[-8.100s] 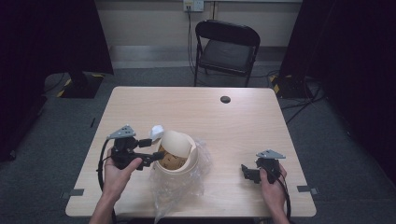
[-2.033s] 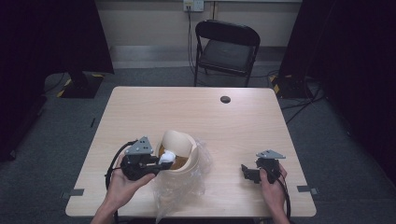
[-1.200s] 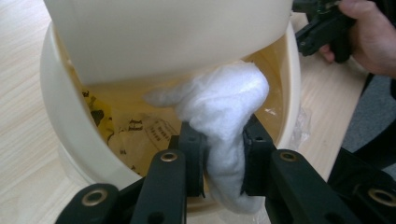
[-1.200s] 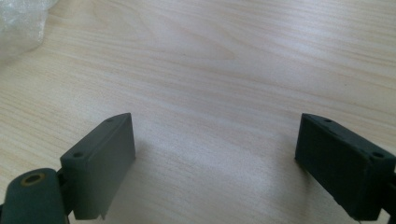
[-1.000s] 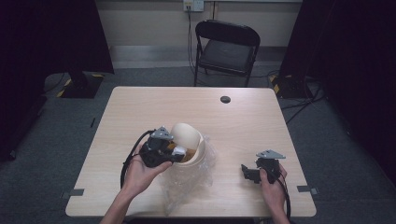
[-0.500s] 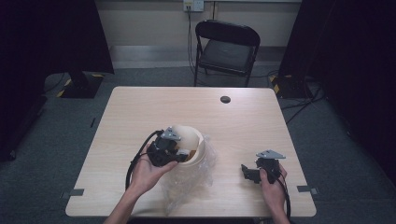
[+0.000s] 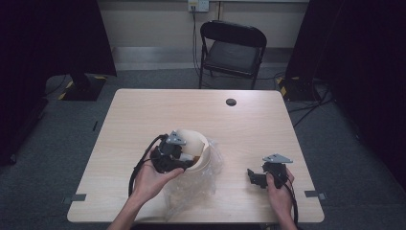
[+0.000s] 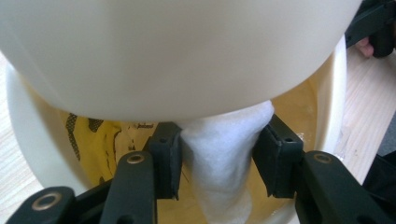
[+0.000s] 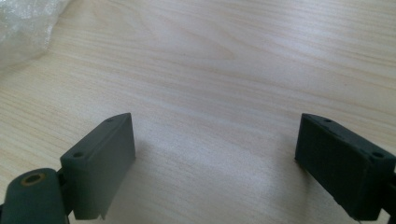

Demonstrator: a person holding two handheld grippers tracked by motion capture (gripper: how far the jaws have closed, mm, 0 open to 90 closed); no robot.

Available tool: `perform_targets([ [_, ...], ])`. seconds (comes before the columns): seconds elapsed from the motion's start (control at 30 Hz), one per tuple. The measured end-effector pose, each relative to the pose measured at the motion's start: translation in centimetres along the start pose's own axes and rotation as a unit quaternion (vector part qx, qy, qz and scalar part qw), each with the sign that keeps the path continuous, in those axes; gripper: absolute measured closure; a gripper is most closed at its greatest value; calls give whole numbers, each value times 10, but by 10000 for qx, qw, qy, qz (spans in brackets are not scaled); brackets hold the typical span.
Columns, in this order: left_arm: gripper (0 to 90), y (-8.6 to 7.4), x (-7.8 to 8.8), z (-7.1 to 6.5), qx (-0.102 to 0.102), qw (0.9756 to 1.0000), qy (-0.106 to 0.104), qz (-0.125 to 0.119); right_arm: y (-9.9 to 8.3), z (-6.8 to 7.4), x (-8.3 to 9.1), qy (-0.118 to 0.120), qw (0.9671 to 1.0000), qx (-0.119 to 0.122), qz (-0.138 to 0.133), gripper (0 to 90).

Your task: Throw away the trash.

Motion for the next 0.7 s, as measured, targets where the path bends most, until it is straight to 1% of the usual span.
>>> perform_targets([
  [0.03,513,1,1,0,58,10000,1,-8,0,0,0,0,10000,1,0,111],
  [0.1,488,1,2,2,14,9998,200,8,0,0,0,0,10000,-4,1,111],
  [0.17,486,1,3,1,15,9998,187,18,0,0,0,5,10000,0,0,111],
  [0.2,483,0,4,1,-8,9998,212,24,0,0,0,0,10000,-4,1,111],
  [0.23,466,0,4,1,-8,9998,212,24,0,0,0,0,10000,-4,1,111],
  [0.27,408,2,11,3,-54,9989,450,-90,0,0,0,-1,10000,0,0,111],
  [0.3,387,2,11,3,-54,9989,450,-90,0,0,0,-1,10000,0,0,111],
  [0.33,440,4,18,1,-109,9987,493,-118,0,0,0,4,10000,-4,2,111],
  [0.37,444,5,19,-1,-93,9990,431,-119,0,0,0,4,10000,-4,1,111],
  [0.4,428,5,19,-1,-141,9989,431,-111,0,0,0,4,10000,1,1,111],
  [0.43,418,5,18,-1,-131,9988,457,-116,0,0,0,0,10000,-4,0,111],
  [0.47,410,4,19,-1,-161,9990,423,-60,0,0,0,-2,10000,-6,4,111],
  [0.57,420,3,17,2,-174,9991,375,-83,0,0,0,-2,10000,-6,4,111],
  [0.63,415,3,18,1,-151,9992,276,-231,0,0,0,-1,10000,-1,0,111],
  [0.7,397,3,22,2,-157,9989,268,-358,0,0,0,0,10000,0,0,111],
])
Point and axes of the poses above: each handheld gripper's, and its own axes: x roughly backward along the jaws, y roughly out of its top, z roughly to its left, the point moved 10 cm from there along -x, roughly forward along the jaws, and after that the axes turned 1 degree about -y, right-handed, at the moved point
